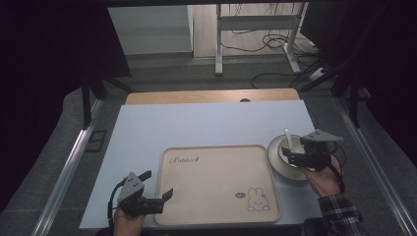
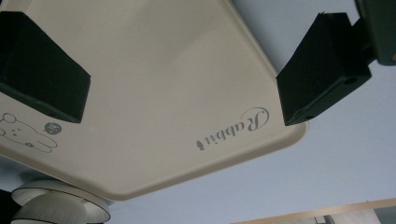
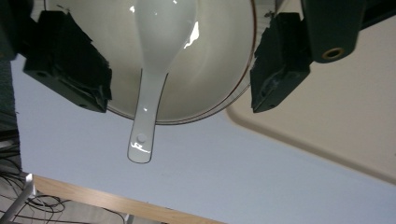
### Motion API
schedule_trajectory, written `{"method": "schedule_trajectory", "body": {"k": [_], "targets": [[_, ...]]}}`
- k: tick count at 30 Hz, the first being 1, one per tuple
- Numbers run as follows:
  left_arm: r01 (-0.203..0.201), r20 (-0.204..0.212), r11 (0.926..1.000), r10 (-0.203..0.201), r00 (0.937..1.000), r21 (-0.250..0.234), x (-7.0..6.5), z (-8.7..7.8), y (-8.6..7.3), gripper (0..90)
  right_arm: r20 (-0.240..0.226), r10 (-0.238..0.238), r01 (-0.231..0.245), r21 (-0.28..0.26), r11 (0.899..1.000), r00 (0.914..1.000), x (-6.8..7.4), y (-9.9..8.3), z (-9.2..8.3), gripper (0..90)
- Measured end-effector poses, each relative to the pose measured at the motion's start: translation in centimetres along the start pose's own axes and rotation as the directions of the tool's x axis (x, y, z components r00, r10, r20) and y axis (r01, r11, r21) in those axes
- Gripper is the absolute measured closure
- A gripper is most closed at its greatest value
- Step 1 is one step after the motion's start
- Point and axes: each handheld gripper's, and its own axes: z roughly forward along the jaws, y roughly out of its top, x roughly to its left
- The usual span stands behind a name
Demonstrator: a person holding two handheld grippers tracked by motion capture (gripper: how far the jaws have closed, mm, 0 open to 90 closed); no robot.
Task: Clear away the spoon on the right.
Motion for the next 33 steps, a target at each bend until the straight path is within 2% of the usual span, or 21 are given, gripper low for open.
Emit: {"method": "schedule_trajectory", "body": {"k": [12,17,22,33], "targets": [[-0.004,0.001,1.0,0.004,1.0,0.003,-0.1,0.0,0.0,2.5,0.013,0.029,-0.03,0.062,0.998,0.9995,-1.4,0.3,1.6,43.8],[-0.007,0.002,1.0,0.007,1.0,0.007,-0.1,0.1,0.0,2.5,0.027,0.02,-0.023,0.089,0.996,0.9994,-1.7,0.5,2.1,53.7],[-0.009,0.002,0.9999,0.009,1.0,0.008,-0.2,0.1,0.0,2.5,0.049,0.007,-0.013,0.113,0.994,0.9988,-1.5,0.7,2.7,59.0],[-0.014,0.004,0.9998,0.014,0.9999,0.012,-0.2,0.2,0.1,2.5,0.065,0.008,-0.017,0.141,0.99,0.9978,-1.5,0.9,3.9,66.0]]}}
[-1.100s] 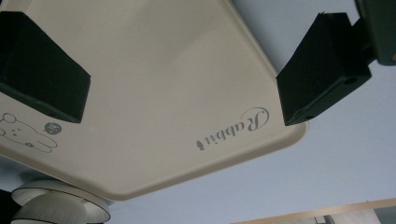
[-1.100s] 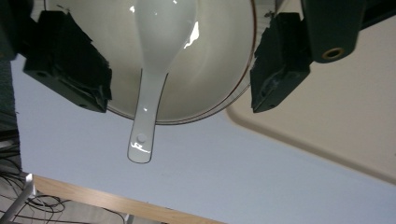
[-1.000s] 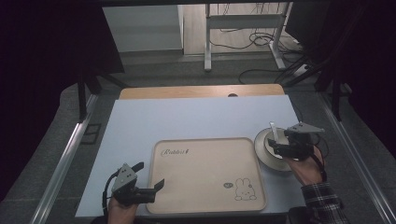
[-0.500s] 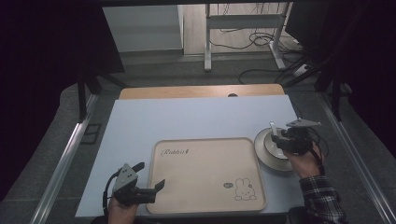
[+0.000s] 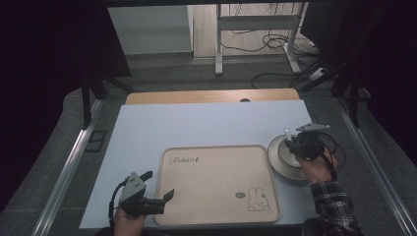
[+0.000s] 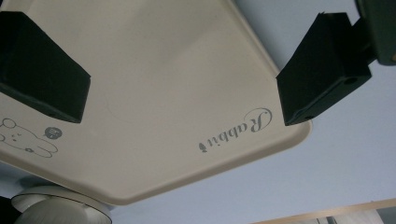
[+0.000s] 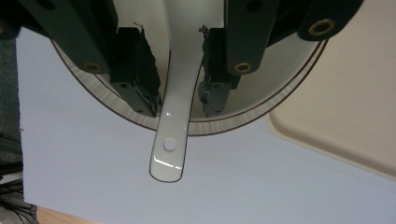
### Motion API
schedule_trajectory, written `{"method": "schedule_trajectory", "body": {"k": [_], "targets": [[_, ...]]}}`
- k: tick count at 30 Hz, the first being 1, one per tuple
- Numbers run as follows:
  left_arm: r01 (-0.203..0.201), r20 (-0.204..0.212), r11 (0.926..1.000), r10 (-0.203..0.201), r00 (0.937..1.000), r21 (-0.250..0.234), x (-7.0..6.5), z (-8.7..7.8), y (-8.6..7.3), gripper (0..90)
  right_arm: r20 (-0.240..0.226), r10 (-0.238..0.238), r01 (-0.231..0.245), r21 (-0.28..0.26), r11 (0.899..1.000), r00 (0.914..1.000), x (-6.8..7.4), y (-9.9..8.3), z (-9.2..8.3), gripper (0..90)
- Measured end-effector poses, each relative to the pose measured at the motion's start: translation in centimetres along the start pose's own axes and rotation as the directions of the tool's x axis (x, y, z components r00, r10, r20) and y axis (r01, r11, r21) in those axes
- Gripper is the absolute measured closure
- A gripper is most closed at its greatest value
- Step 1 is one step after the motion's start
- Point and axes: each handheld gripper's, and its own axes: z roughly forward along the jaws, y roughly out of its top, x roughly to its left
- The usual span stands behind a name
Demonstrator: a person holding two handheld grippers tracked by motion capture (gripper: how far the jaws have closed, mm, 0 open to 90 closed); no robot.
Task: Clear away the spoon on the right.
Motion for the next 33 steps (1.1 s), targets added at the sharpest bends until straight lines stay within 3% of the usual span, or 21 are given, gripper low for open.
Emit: {"method": "schedule_trajectory", "body": {"k": [10,23,33], "targets": [[-0.004,0.003,1.0,0.004,1.0,0.001,0.0,0.1,0.1,2.5,-0.003,0.037,-0.037,0.008,0.999,0.9993,-0.2,0.0,0.2,76.2],[-0.001,0.003,1.0,0.001,1.0,0.0,0.0,0.1,0.1,2.5,-0.011,0.028,-0.028,-0.012,1.0,0.9996,-0.3,-0.1,-0.5,76.9],[0.0,0.001,1.0,0.0,1.0,-0.001,0.0,0.1,0.1,2.5,-0.035,0.045,-0.047,-0.044,0.998,0.9983,-0.9,0.1,-1.8,77.4]]}}
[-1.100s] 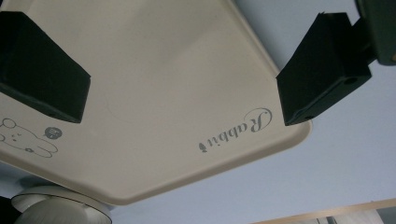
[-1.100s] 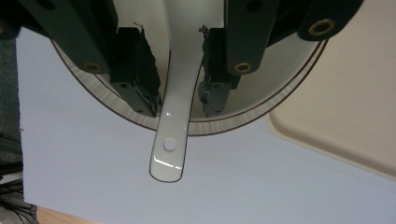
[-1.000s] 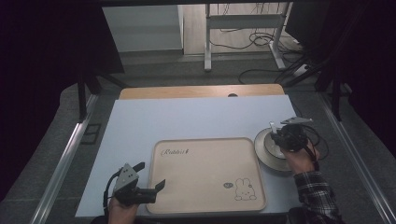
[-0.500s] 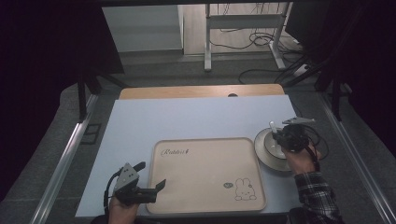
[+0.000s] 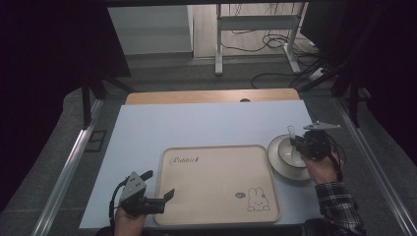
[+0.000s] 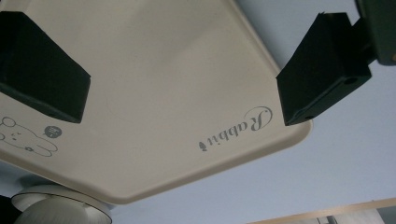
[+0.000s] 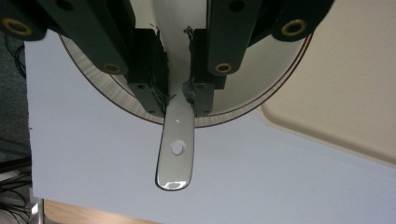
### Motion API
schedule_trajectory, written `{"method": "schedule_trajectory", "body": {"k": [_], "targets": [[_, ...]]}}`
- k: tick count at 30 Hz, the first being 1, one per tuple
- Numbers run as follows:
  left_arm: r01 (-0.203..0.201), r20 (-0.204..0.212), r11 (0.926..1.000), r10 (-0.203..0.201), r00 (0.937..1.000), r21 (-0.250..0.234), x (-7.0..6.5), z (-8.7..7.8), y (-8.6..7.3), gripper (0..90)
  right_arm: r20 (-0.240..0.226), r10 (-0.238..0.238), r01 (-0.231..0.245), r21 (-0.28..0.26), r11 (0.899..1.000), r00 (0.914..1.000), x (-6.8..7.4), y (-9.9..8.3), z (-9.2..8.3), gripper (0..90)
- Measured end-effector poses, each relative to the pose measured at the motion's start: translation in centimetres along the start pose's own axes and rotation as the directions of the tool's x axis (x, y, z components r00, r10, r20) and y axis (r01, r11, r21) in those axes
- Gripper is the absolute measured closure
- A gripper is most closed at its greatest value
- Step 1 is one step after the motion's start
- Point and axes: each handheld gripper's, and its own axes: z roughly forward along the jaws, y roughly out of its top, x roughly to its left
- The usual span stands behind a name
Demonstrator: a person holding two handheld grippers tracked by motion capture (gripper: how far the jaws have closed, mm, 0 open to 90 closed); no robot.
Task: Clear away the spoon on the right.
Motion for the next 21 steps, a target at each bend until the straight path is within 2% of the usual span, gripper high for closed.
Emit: {"method": "schedule_trajectory", "body": {"k": [17,21], "targets": [[0.005,-0.002,0.9999,-0.005,1.0,-0.009,0.1,-0.1,0.0,2.3,-0.041,0.022,-0.023,-0.04,0.999,0.9989,-0.5,0.9,-2.0,77.5],[0.009,-0.006,0.9998,-0.009,0.9999,-0.016,0.2,-0.2,0.0,2.2,-0.067,0.027,-0.031,-0.053,0.998,0.9974,-0.7,1.3,-2.8,77.6]]}}
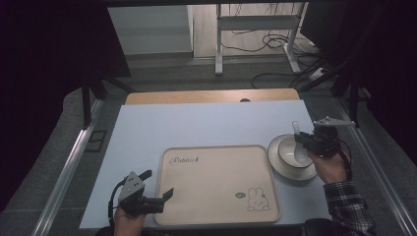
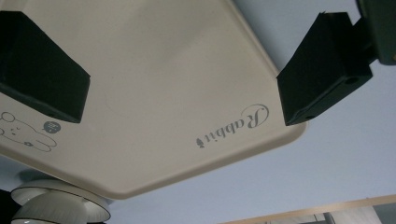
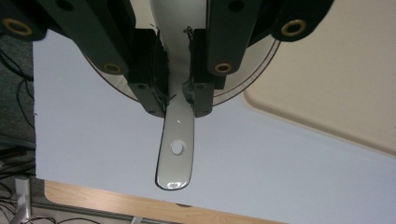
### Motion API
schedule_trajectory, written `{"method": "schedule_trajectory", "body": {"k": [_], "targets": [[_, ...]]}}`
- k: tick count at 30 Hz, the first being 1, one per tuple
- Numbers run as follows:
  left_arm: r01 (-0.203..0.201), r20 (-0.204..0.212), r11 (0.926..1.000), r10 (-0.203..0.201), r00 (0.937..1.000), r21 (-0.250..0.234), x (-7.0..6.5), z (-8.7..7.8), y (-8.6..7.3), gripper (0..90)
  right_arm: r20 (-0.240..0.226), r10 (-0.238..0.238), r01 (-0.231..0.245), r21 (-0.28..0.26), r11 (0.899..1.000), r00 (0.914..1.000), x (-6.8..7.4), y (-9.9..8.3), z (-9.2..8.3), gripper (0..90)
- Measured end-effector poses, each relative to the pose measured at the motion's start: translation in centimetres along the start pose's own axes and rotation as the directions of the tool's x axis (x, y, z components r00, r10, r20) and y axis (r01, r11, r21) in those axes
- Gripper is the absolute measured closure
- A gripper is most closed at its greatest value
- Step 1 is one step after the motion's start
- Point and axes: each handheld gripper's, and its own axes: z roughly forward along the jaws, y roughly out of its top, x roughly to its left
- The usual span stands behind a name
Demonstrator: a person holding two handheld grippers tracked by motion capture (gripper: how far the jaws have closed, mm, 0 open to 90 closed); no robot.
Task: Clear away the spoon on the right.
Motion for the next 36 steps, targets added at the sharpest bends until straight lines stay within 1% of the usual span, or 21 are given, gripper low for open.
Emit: {"method": "schedule_trajectory", "body": {"k": [2,3,6,8,9,14,16,17,19,20,23,26,28,29,31,32,33,36], "targets": [[-0.002,-0.005,1.0,0.002,1.0,-0.006,0.1,-0.1,0.0,2.1,-0.016,0.001,-0.001,-0.001,1.0,0.9999,0.0,0.2,-0.3,77.6],[-0.002,-0.005,1.0,0.002,1.0,-0.006,0.1,-0.1,0.0,2.1,-0.016,0.001,-0.001,-0.001,1.0,0.9999,0.0,0.2,-0.3,77.6],[-0.007,-0.008,1.0,0.007,0.9999,-0.007,0.1,-0.1,0.0,2.0,-0.042,-0.003,0.003,-0.003,1.0,0.9991,0.2,0.6,-0.9,77.6],[-0.008,-0.008,0.9999,0.008,0.9999,-0.007,0.1,-0.1,0.0,2.0,-0.047,-0.004,0.003,-0.003,1.0,0.9989,0.2,0.8,-1.0,77.5],[-0.006,-0.007,1.0,0.006,1.0,-0.007,0.1,-0.1,0.0,2.0,-0.061,-0.004,0.004,-0.005,1.0,0.9982,0.3,1.0,-1.3,77.6],[-0.005,-0.01,0.9999,0.005,0.9999,-0.011,0.1,-0.1,0.0,2.0,-0.091,-0.007,0.007,-0.001,1.0,0.9958,0.7,1.4,-2.0,77.6],[-0.005,-0.01,0.9999,0.005,0.9999,-0.011,0.2,-0.2,0.0,2.0,-0.102,-0.016,0.016,-0.001,1.0,0.9946,1.0,1.6,-2.3,77.7],[-0.003,-0.01,0.9999,0.003,0.9999,-0.012,0.2,-0.2,0.0,2.0,-0.102,-0.016,0.016,-0.001,1.0,0.9946,1.0,1.6,-2.3,77.7],[-0.006,-0.012,0.9999,0.005,0.9999,-0.012,0.2,-0.2,0.0,2.0,-0.124,-0.023,0.023,0.002,1.0,0.992,1.4,1.9,-2.7,77.6],[-0.006,-0.012,0.9999,0.005,0.9999,-0.012,0.2,-0.2,0.0,2.0,-0.124,-0.023,0.023,0.002,1.0,0.992,1.4,1.9,-2.7,77.6],[-0.003,-0.011,0.9999,0.003,0.9999,-0.012,0.2,-0.2,0.0,2.0,-0.144,-0.039,0.041,0.01,0.999,0.9887,2.0,2.2,-2.9,77.6],[-0.006,-0.011,0.9999,0.006,0.9999,-0.012,0.2,-0.2,0.0,2.0,-0.166,-0.048,0.053,0.024,0.998,0.9849,2.6,2.4,-3.0,77.7],[-0.004,-0.011,0.9999,0.004,0.9999,-0.012,0.2,-0.2,0.0,2.0,-0.172,-0.05,0.056,0.027,0.998,0.9838,2.8,2.4,-3.0,77.6],[-0.004,-0.011,0.9999,0.003,0.9999,-0.013,0.2,-0.2,0.0,2.0,-0.187,-0.054,0.061,0.033,0.998,0.9809,3.1,2.5,-3.1,77.7],[-0.003,-0.01,0.9999,0.003,0.9999,-0.013,0.2,-0.2,0.0,2.0,-0.193,-0.058,0.066,0.036,0.997,0.9794,3.3,2.6,-3.1,77.7],[-0.004,-0.01,0.9999,0.004,0.9999,-0.013,0.2,-0.2,0.0,2.0,-0.206,-0.068,0.078,0.04,0.996,0.9761,3.7,2.7,-3.2,77.7],[-0.003,-0.009,0.9999,0.003,1.0,-0.013,0.2,-0.2,0.0,2.0,-0.211,-0.071,0.082,0.044,0.996,0.975,3.9,2.7,-3.2,77.7],[-0.004,-0.009,0.9999,0.003,1.0,-0.012,0.2,-0.2,0.0,2.0,-0.234,-0.09,0.104,0.05,0.993,0.9682,4.6,2.8,-3.3,77.7]]}}
